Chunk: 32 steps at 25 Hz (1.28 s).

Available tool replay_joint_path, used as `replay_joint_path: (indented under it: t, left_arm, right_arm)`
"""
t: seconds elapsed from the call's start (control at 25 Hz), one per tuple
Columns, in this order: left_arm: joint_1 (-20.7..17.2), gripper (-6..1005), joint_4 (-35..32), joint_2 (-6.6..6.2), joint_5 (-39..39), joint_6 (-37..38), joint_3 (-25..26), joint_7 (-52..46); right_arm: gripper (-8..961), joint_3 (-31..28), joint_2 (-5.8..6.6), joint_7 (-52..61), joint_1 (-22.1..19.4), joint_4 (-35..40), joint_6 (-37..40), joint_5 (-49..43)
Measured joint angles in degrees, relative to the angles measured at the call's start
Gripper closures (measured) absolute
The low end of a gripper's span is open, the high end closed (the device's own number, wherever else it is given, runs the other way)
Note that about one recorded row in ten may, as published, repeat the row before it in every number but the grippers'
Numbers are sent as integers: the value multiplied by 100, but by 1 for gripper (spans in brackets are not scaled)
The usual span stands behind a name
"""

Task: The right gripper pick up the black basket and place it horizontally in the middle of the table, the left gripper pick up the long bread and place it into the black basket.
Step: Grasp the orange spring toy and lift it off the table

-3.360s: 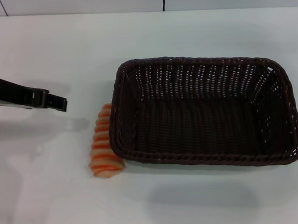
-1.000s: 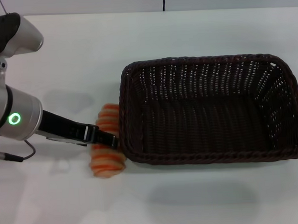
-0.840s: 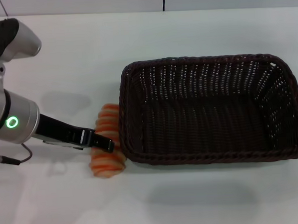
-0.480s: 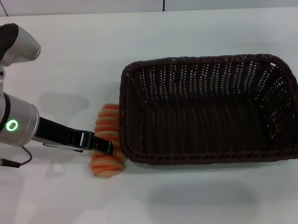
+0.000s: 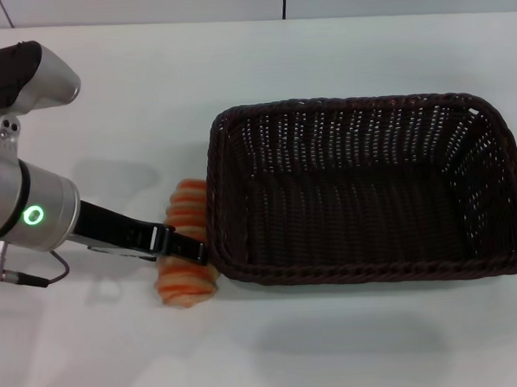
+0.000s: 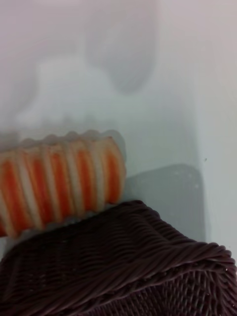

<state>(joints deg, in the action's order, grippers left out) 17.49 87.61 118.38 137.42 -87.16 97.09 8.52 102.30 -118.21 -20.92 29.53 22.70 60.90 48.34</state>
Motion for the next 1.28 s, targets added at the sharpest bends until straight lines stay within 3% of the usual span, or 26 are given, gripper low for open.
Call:
replay_joint_path:
  t: [1.28]
  left_arm:
    - [287,232,-954,-18,-171,448,14,297]
  right_arm:
    - [563,-17,45,0,55,6,-3,0]
